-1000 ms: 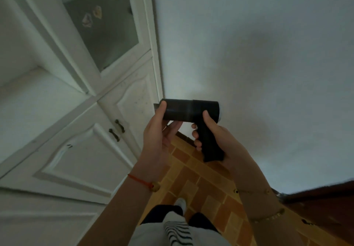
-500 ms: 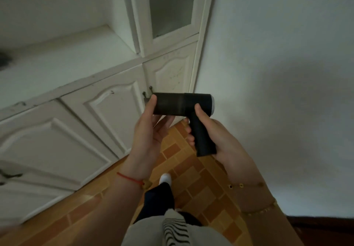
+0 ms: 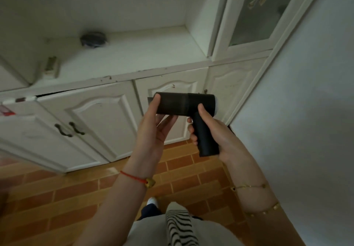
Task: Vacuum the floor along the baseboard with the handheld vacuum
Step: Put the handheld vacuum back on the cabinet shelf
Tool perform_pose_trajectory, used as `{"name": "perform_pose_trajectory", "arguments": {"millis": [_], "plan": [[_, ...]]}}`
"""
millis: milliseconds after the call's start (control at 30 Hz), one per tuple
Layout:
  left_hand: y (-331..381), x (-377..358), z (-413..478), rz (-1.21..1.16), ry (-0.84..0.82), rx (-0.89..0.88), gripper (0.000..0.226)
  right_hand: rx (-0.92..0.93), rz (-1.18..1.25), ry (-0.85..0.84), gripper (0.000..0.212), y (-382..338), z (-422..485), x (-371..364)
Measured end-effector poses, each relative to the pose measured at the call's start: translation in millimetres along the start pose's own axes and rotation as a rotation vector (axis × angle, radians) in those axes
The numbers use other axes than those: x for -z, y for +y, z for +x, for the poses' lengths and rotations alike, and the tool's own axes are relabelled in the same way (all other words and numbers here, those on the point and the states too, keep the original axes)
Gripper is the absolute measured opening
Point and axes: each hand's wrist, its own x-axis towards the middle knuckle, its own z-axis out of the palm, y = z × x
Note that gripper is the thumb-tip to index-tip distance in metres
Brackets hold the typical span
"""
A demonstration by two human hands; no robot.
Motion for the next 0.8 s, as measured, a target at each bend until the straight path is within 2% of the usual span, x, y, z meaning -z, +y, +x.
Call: {"name": "perform_pose_trajectory", "arguments": {"millis": [133,333,533,700,800], "plan": [[31.9,25.3,24.9,0.019,0.035,-0.055,0.033,-0.023,-0.007,-0.046,0.058,-7.1,37.4,-35.1],[75.7,53.8,70.9,0.004,0.050,-0.081,0.037,-0.014,0.043,-0.104,0.060,-19.4,88.5,-74.5],[98.1,48.8,124.7,-0.014,0.077,-0.078,0.033,0.124,-0.106,-0.024,0.058,-46.3,120.5,-85.4],[103.8,25.9,182.0,-0.039,0.112,-0.082,0.028,0.185,-0.244,0.127,0.041,-78.3,161.2,-76.4],[105.2,8.5,221.9,-0.048,0.120,-0.081,0.024,0.198,-0.265,0.161,0.037,-102.4,196.5,-62.1]]}}
